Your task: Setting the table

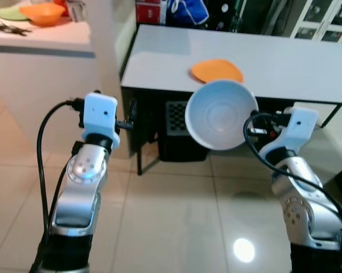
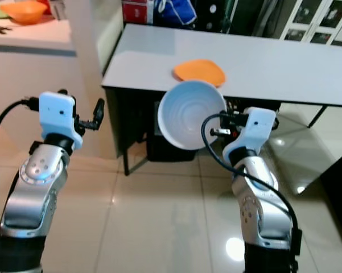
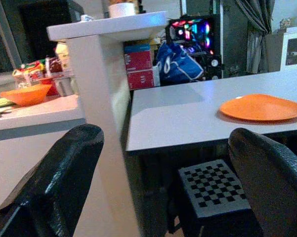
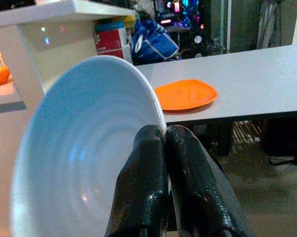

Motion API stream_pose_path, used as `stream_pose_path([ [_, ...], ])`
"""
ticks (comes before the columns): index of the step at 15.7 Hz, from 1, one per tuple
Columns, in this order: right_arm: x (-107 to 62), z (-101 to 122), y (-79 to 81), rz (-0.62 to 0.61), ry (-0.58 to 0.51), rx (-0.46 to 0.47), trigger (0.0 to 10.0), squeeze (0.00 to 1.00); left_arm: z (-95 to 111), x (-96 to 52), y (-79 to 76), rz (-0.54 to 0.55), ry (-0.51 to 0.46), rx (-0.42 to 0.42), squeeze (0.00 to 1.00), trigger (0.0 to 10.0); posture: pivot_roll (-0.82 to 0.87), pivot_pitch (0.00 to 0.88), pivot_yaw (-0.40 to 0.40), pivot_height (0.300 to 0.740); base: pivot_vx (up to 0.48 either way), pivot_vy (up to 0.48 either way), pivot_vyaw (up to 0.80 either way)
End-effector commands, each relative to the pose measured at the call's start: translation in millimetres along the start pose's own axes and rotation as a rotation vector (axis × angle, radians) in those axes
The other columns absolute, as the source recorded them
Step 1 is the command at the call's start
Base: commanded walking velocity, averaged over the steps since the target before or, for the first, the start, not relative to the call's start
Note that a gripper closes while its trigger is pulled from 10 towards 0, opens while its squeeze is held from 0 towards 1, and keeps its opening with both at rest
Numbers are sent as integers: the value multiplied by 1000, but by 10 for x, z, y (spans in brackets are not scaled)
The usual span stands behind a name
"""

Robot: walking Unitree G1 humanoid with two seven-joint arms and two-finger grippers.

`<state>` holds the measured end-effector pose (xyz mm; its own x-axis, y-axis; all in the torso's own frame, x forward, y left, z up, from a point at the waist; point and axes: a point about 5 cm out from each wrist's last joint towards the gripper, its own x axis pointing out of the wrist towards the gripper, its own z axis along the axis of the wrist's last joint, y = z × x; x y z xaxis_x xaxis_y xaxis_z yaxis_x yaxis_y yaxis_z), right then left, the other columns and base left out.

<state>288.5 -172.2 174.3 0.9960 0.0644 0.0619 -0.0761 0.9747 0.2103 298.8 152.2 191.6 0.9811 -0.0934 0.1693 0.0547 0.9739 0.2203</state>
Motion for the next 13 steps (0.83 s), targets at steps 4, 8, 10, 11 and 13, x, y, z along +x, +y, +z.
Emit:
stream_pose_path([
  [4, -32, 97, -58, -35, -48, 8, 10000, 0, 34, 31, -72, -26, -8, -3, 0, 10000, -26, 0, -19, 740, 0, -450, 0],
  [8, -10, 113, -27, -23, -49, 16, 10000, 0, 35, 49, -48, -13, -9, -6, 0, 10000, -30, 0, -26, 740, 0, -451, 0],
  [10, -5, 117, -24, -19, -48, 19, 10000, 0, 36, 53, -55, -12, -10, -7, 0, 10000, -26, 0, -33, 740, 0, -450, 0],
  [11, 2, 116, -12, -14, -48, 22, 10000, 0, 43, 58, -58, -12, -12, -8, 0, 10000, -24, 0, -35, 740, 0, -454, 0],
  [13, 23, 100, 9, -7, -44, 27, 10000, 0, -3, 65, -50, -11, 41, -34, 0, 10000, -25, 0, -39, 740, 0, 0, 0],
])
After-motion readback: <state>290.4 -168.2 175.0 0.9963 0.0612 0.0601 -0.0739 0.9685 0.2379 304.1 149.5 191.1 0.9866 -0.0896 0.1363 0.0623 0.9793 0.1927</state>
